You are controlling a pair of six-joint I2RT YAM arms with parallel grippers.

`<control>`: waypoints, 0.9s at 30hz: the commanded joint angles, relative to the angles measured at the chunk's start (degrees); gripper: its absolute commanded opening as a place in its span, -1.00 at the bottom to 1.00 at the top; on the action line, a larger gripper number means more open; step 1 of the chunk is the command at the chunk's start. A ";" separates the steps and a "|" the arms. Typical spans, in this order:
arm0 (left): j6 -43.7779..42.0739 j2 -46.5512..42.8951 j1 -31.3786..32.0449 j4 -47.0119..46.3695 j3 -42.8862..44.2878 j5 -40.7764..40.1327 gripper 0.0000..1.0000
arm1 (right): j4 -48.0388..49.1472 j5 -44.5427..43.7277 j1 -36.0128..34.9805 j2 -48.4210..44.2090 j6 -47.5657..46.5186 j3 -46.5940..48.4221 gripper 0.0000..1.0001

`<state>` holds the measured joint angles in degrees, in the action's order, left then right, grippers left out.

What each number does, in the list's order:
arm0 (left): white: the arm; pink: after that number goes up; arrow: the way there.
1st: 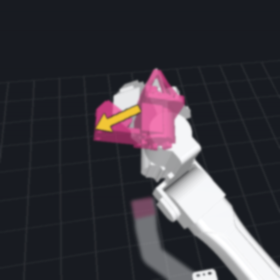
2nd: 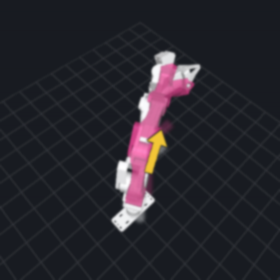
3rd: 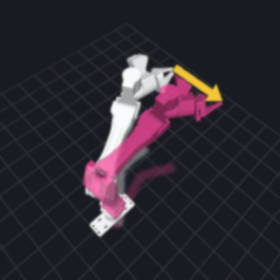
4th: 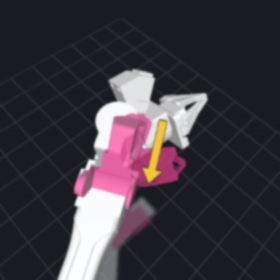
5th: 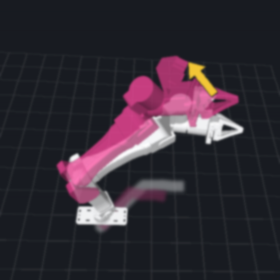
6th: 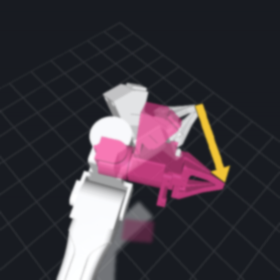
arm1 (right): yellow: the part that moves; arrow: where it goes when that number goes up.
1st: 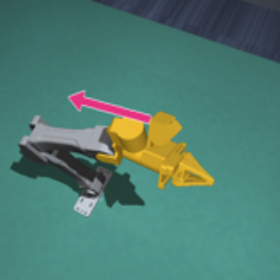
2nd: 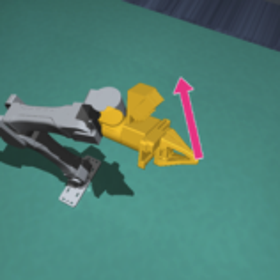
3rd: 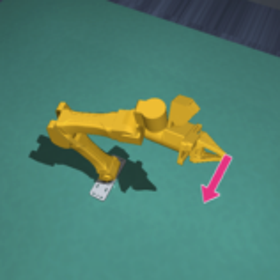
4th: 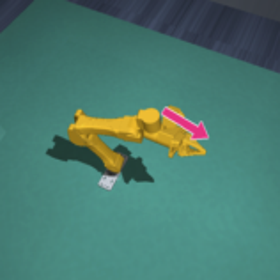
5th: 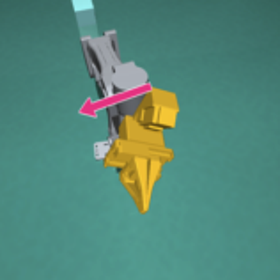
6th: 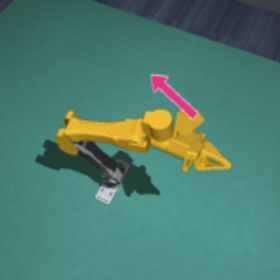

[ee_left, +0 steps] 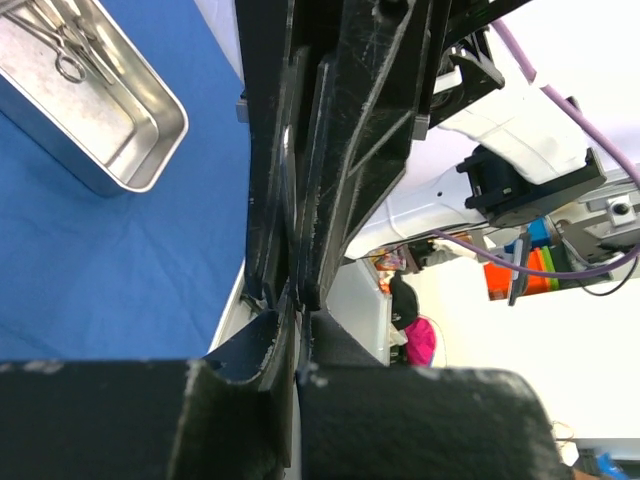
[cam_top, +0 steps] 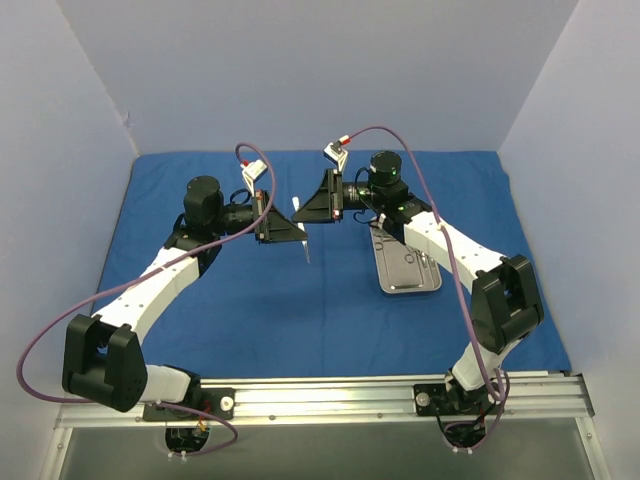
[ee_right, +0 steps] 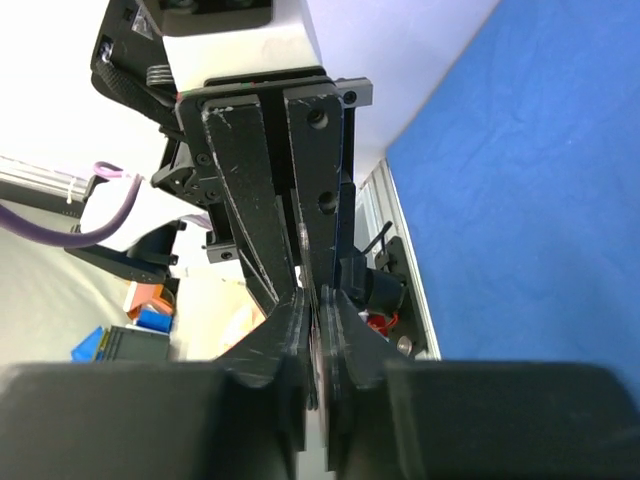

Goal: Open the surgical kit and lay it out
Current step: Place the medical item in the surgical kit.

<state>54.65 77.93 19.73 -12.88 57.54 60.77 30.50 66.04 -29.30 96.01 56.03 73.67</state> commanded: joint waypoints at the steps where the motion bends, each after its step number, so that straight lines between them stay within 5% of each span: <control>1: 0.45 -1.03 0.14 -5.05 0.12 0.66 -0.95 | 4.57 1.20 -0.67 -1.61 1.98 -1.77 -1.00; 3: 0.37 -1.20 0.14 -4.78 0.29 1.10 -0.95 | 3.52 0.76 -0.76 -1.70 1.98 -1.78 -1.00; 5: -2.34 -1.90 -0.12 -1.46 0.82 1.10 -0.74 | -0.68 -0.91 -0.67 -2.05 -2.38 -0.46 -1.00; 7: -7.51 -3.92 -0.21 6.62 1.43 -0.56 -0.44 | -12.53 -1.88 -0.58 -1.44 -8.71 3.56 -1.00; 10: -14.37 -7.17 -0.56 19.44 2.05 -2.93 -0.30 | -30.81 -3.72 -0.58 -0.12 -24.35 7.88 -1.00; 11: -15.79 -8.14 -0.57 22.43 2.57 -5.46 0.56 | -35.46 -4.42 -0.41 0.06 -27.87 9.89 -1.00; 12: -17.02 -10.49 -0.83 27.77 2.75 -6.62 0.93 | -44.30 -5.73 -0.41 0.23 -35.39 11.13 -1.00; 16: -19.41 -17.89 -1.00 37.56 3.19 -15.23 0.87 | -61.24 -7.50 -0.58 0.59 -49.83 14.92 -1.00; 21: -22.65 -23.17 -0.83 53.27 9.59 -28.84 0.87 | -61.70 -6.28 -3.04 -5.30 -51.63 8.70 -1.00; 27: -25.91 -23.87 -0.13 65.95 17.43 -27.47 0.94 | -65.15 -6.98 -11.82 -9.78 -55.33 5.88 -1.00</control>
<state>32.27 55.11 19.14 42.65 71.72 35.16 -31.55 57.19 -36.86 91.22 5.13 80.93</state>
